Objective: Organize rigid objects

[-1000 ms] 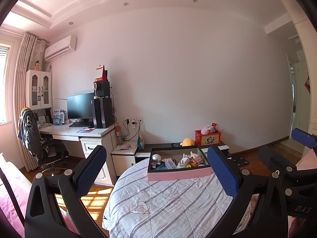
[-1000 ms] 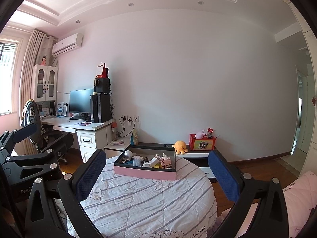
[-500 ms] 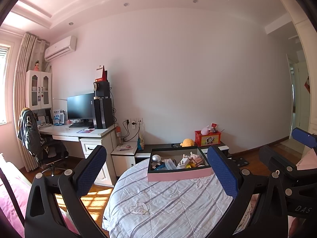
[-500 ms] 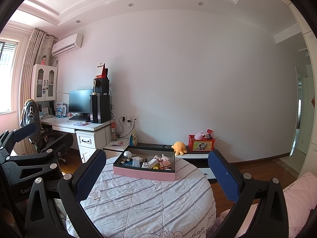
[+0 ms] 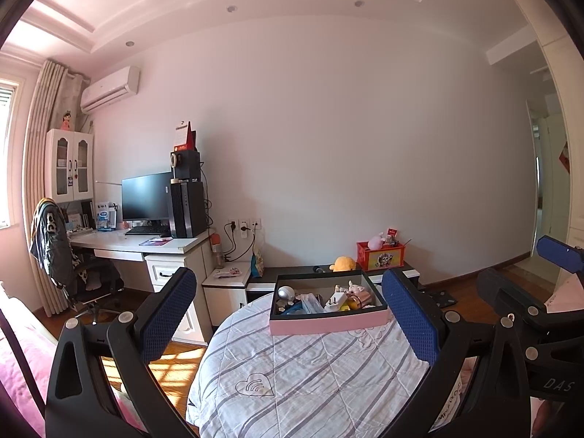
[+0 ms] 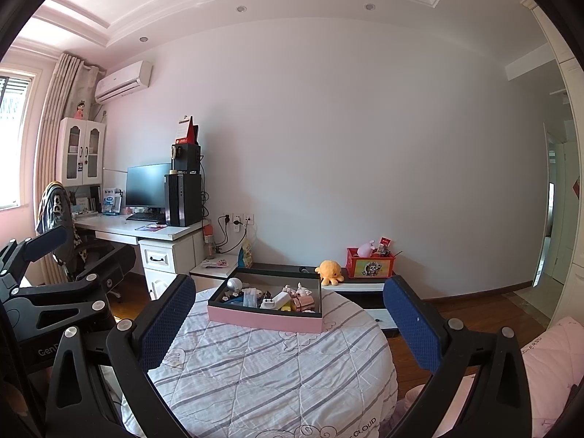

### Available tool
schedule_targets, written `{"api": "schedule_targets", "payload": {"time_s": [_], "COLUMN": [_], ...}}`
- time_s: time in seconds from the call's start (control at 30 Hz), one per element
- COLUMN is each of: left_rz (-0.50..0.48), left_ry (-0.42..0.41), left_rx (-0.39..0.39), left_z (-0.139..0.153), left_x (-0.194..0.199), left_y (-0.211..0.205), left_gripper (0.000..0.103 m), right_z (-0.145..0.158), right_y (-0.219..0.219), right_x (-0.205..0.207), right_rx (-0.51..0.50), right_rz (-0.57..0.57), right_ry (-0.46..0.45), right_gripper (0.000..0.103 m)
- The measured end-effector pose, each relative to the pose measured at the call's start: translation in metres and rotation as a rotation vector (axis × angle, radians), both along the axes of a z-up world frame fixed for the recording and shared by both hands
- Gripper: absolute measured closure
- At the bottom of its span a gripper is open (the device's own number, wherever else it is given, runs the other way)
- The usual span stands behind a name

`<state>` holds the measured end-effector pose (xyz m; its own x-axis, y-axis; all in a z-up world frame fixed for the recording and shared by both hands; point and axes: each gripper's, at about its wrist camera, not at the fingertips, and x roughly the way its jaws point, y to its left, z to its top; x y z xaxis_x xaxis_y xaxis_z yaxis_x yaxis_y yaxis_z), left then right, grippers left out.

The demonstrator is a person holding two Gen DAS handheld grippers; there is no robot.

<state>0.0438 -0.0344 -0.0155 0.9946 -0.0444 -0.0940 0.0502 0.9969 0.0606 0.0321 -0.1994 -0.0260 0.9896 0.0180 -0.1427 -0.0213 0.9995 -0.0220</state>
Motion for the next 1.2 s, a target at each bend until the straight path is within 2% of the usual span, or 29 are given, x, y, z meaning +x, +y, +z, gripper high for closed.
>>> {"api": "schedule_targets", "payload": {"time_s": [1.2], "left_rz": [0.019], "left_ry": [-0.006], "left_rx": [0.007], "left_z": [-0.004], "left_x": [-0.001], "left_y": [0.0026], "left_gripper": [0.0], "right_z": [-0.0006], "right_y": [0.0007], "right_x": [-0.0012], "right_rx": [0.002], "right_rz": [0.005], "right_ry": [0.009], "right_gripper": [0.0]}}
